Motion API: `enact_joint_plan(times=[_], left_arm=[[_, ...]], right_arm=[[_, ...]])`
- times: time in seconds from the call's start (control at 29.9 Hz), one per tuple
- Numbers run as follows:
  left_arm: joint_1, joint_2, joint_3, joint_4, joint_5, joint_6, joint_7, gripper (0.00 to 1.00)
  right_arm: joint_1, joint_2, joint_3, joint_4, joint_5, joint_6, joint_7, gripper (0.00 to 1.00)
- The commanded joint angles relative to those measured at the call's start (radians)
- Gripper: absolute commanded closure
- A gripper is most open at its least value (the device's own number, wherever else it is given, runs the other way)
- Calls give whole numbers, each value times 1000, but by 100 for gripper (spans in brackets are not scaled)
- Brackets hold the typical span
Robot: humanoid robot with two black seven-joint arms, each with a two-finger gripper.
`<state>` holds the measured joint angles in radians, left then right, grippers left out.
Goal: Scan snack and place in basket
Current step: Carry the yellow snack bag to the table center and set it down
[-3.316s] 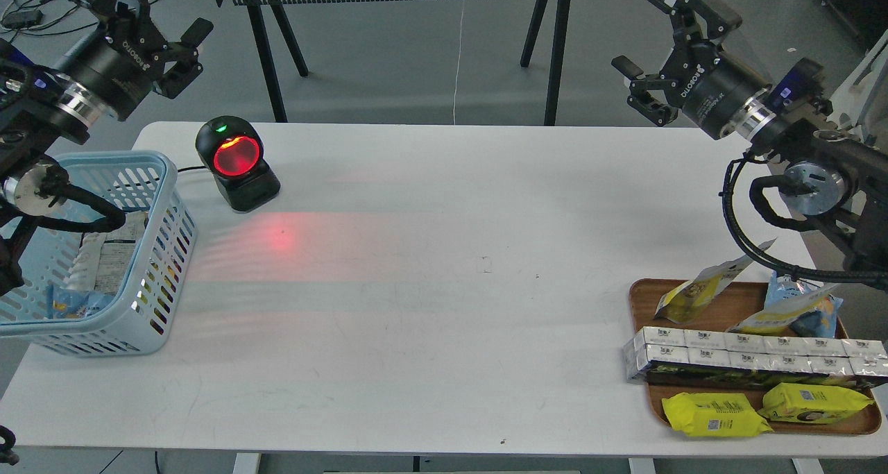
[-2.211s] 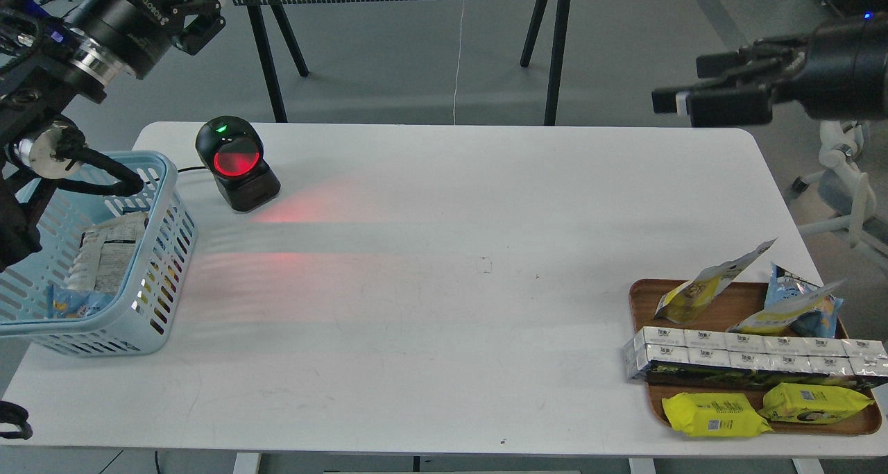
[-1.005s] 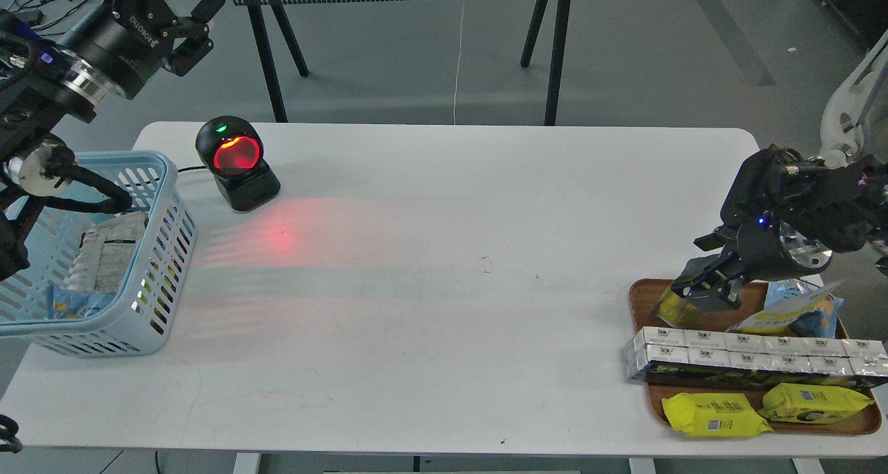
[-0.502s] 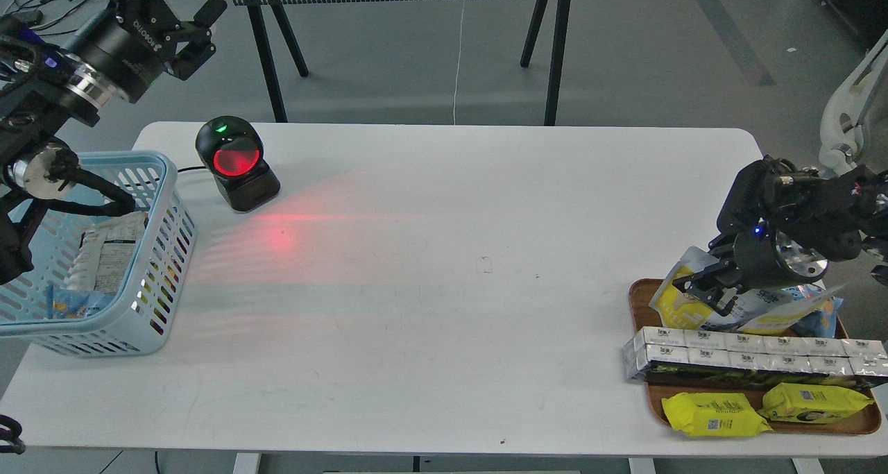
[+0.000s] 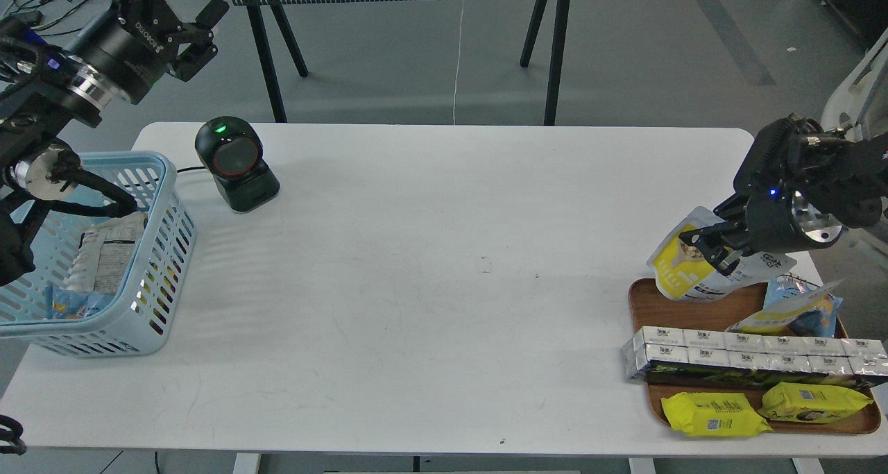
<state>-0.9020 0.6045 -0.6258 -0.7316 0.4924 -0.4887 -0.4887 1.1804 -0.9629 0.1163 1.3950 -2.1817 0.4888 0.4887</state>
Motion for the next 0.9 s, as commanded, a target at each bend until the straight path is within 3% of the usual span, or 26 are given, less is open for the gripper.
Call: enact_joint_plan(times=[0.0, 0.3, 0.54, 0.87], left_arm=[[0, 0, 0, 1, 0, 0, 0, 0], [0, 1, -2, 1, -3, 0, 0, 0], [2, 3, 0, 5, -3, 0, 0, 0], [0, 17, -2, 5, -3, 0, 0, 0]], right_arm=[[41, 24, 42, 6, 0, 0, 0, 100], [136, 366, 32, -4, 0, 0, 0, 100], [143, 670, -52, -140, 0, 0, 0, 100], [143, 891, -121, -344, 0, 0, 0, 96]])
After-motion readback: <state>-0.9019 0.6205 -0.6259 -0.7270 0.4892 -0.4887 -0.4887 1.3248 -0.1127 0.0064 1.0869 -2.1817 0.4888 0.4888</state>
